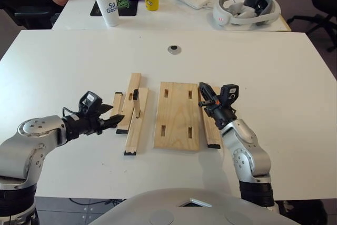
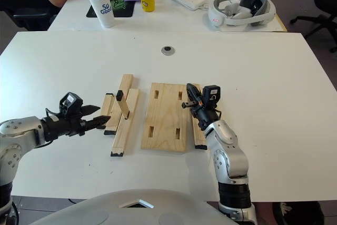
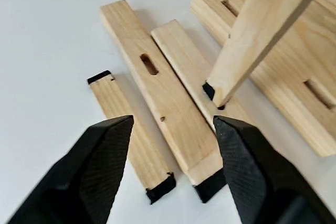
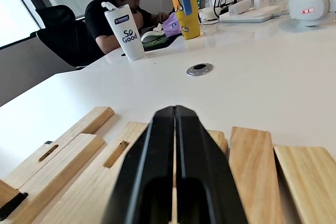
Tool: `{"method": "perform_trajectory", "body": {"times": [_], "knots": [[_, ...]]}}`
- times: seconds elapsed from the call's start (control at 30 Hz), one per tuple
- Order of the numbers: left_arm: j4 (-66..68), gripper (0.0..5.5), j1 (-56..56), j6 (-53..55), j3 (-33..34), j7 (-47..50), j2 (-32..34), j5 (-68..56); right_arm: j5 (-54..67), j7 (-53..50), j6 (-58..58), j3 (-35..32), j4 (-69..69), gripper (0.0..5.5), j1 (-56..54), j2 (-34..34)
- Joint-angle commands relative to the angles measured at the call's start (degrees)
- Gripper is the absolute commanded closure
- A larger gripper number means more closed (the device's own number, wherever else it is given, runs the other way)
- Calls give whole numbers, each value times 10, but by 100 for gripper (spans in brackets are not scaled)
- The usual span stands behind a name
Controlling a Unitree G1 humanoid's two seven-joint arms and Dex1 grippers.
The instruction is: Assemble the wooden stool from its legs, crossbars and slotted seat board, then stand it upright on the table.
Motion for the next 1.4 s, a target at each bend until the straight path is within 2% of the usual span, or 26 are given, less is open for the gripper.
{"method": "perform_trajectory", "body": {"times": [0.03, 0.27, 0.4, 0.53, 0.63, 0.97, 1.23, 1.4], "knots": [[-20, 194, -23, 77, -29, -17, 36, -54, -2, -5, -1, -1, -9, 550, 2, 3], [-2, 194, -91, 151, -79, -33, 130, -77, -3, -3, 4, 2, -11, 550, 1, 1], [-50, 194, -9, 142, -109, -56, 182, -90, -5, -2, 6, 8, -7, 550, -5, 1], [-33, 194, 34, 128, -105, -46, 182, -83, -4, 1, 10, 13, -3, 550, -11, -1], [-24, 194, 40, 131, -106, -16, 154, -78, -4, 4, 16, 20, -5, 550, -15, -1], [-50, 194, 104, 170, -113, 132, -11, -66, 6, 25, 53, 35, -8, 550, -38, -15], [-67, 194, 162, 140, -128, 247, -84, -4, 16, 36, 87, 36, -19, 550, -51, -21], [-71, 194, 157, 147, -123, 313, -166, 12, 20, 39, 100, 44, -21, 550, -54, -22]]}}
